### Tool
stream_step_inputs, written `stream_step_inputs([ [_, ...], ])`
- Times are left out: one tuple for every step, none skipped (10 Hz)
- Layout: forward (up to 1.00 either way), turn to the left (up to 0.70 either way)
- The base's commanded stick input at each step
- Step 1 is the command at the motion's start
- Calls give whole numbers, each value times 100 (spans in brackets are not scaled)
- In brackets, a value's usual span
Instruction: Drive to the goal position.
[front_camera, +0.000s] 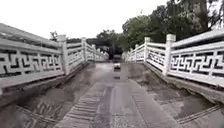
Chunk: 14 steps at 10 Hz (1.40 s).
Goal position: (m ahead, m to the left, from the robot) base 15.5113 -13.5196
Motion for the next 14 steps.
stream_step_inputs([
  [40, 3],
  [39, 2],
  [36, 9],
  [36, 10],
  [36, 10],
  [36, 10],
  [35, 9],
  [26, 10],
  [22, 9],
  [22, 9],
  [22, 9],
  [23, 10],
  [38, 2],
  [38, 2],
])
